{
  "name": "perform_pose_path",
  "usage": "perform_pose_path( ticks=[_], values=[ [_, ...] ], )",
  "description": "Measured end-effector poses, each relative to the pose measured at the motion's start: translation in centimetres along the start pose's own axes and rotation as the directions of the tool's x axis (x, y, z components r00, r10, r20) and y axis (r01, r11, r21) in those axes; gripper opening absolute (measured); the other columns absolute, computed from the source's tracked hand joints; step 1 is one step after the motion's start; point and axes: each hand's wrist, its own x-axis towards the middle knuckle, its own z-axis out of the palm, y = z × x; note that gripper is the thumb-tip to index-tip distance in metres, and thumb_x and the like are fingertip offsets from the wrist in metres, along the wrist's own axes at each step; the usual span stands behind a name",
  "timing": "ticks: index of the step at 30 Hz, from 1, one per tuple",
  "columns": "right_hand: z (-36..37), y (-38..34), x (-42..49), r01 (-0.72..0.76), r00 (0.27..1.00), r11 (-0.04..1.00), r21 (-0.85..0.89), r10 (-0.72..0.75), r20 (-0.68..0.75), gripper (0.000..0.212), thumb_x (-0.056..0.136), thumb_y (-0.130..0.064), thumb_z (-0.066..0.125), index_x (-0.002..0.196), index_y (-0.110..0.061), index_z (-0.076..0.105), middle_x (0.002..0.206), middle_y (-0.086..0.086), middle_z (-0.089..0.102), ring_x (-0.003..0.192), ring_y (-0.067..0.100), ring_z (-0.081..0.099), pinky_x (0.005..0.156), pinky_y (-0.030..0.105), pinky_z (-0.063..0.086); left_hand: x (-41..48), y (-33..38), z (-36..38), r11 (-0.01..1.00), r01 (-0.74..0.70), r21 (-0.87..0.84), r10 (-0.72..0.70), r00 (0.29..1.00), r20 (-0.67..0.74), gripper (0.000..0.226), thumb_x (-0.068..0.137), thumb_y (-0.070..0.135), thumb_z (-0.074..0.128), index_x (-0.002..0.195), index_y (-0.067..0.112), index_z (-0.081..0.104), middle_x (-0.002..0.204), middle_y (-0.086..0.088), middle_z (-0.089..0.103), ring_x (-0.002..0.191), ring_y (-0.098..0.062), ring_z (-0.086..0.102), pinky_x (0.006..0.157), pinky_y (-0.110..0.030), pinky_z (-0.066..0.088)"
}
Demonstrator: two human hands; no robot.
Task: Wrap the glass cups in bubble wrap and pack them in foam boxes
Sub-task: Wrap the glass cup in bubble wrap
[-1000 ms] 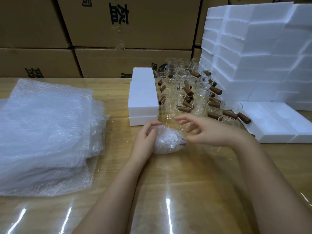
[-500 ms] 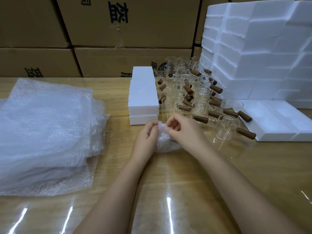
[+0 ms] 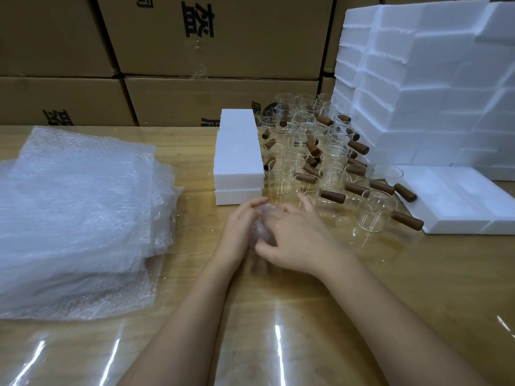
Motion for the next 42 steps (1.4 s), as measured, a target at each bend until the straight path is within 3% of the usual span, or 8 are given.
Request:
perform_pose_path(
  ticks=[6, 9, 17, 24, 27, 31, 35, 42],
  values=[
    [-1.5, 1.6, -0.1, -0.132, 0.986, 0.847, 0.516, 0.06, 0.153, 0.032, 0.087, -0.053, 0.056, 0.113, -0.034, 0.062, 0.109, -0.015, 0.064, 0.105, 0.011, 0.056, 0.093, 0.031, 0.042, -0.1, 0.4, -0.2, 0.997, 0.053, -0.063, -0.051, 0.998, 0.035, 0.042, 0.084, -0.009, 0.044, 0.106, 0.019, 0.066, 0.106, -0.009, 0.068, 0.097, -0.017, 0.064, 0.077, -0.025, 0.053],
    [-3.2, 3.1, -0.6, -0.104, 0.994, 0.783, 0.613, 0.064, 0.087, 0.013, 0.089, -0.038, 0.059, 0.098, -0.035, 0.068, 0.1, -0.02, 0.066, 0.099, 0.003, 0.059, 0.092, 0.03, 0.045, 0.2, 0.8, -0.3, 0.995, 0.1, -0.009, -0.1, 0.995, -0.002, 0.047, 0.083, -0.016, 0.041, 0.107, 0.017, 0.064, 0.115, -0.016, 0.066, 0.102, -0.026, 0.061, 0.086, -0.038, 0.049],
    [-2.6, 1.0, -0.6, 0.007, 0.982, 0.994, 0.112, -0.028, 0.185, 0.03, 0.089, -0.048, 0.044, 0.112, -0.036, 0.058, 0.119, -0.013, 0.062, 0.116, 0.014, 0.054, 0.113, 0.057, 0.003, 0.8, 0.9, 1.0, 0.966, 0.252, 0.063, -0.23, 0.943, -0.242, 0.027, 0.085, -0.005, 0.052, 0.094, 0.014, 0.069, 0.094, -0.008, 0.071, 0.093, -0.028, 0.066, 0.087, -0.042, 0.055],
    [-0.3, -0.6, -0.1, -0.03, 0.997, 0.997, -0.077, 0.035, 0.069, 0.032, 0.087, -0.045, 0.044, 0.108, -0.024, 0.058, 0.112, -0.004, 0.061, 0.111, 0.026, 0.052, 0.107, 0.049, 0.018, -0.4, 1.2, -0.2, 0.973, -0.149, 0.175, 0.164, 0.983, -0.079, 0.023, 0.091, 0.005, 0.049, 0.108, 0.008, 0.065, 0.105, 0.004, 0.066, 0.1, -0.006, 0.059, 0.087, -0.012, 0.043],
    [-0.3, -0.7, 0.2, -0.028, 0.997, 0.998, -0.05, 0.031, 0.066, 0.03, 0.087, -0.04, 0.045, 0.109, -0.024, 0.056, 0.115, -0.003, 0.059, 0.109, 0.027, 0.052, 0.099, 0.044, 0.027, -1.2, 1.6, -1.3, 0.694, -0.439, 0.57, 0.467, 0.878, 0.107, 0.03, 0.071, 0.022, 0.044, 0.086, 0.013, 0.069, 0.094, 0.007, 0.069, 0.097, -0.012, 0.058, 0.09, -0.029, 0.035],
    [-2.2, 2.0, -0.2, -0.102, 0.966, 0.888, 0.449, -0.019, 0.258, 0.025, 0.087, -0.024, 0.051, 0.109, -0.028, 0.063, 0.111, -0.008, 0.065, 0.104, 0.014, 0.059, 0.094, 0.033, 0.045, -1.4, 2.3, -2.1, 0.359, -0.523, 0.773, 0.439, 0.825, 0.355, 0.04, 0.074, 0.042, 0.041, 0.092, 0.018, 0.067, 0.094, 0.01, 0.069, 0.102, -0.013, 0.057, 0.084, -0.033, 0.032],
    [-4.0, 5.1, -1.3, -0.146, 0.983, 0.639, 0.755, 0.006, 0.185, 0.042, 0.09, 0.002, 0.041, 0.105, -0.027, 0.068, 0.106, -0.017, 0.069, 0.105, -0.005, 0.06, 0.093, 0.018, 0.045, -1.2, 2.1, -1.5, 0.246, -0.525, 0.815, 0.306, 0.84, 0.449, 0.053, 0.077, 0.054, 0.038, 0.111, 0.021, 0.062, 0.102, 0.01, 0.069, 0.11, -0.012, 0.05, 0.085, -0.032, 0.028],
    [-3.6, 5.1, -0.8, -0.144, 0.972, 0.666, 0.732, 0.235, -0.022, 0.041, 0.089, 0.004, 0.039, 0.087, -0.026, 0.066, 0.09, -0.011, 0.07, 0.085, 0.001, 0.065, 0.088, 0.037, 0.053, -1.0, 1.5, -0.2, 0.065, -0.472, 0.879, 0.248, 0.861, 0.444, 0.026, 0.088, 0.042, 0.045, 0.099, 0.021, 0.056, 0.103, 0.003, 0.066, 0.103, -0.02, 0.053, 0.083, -0.033, 0.027]
  ],
)
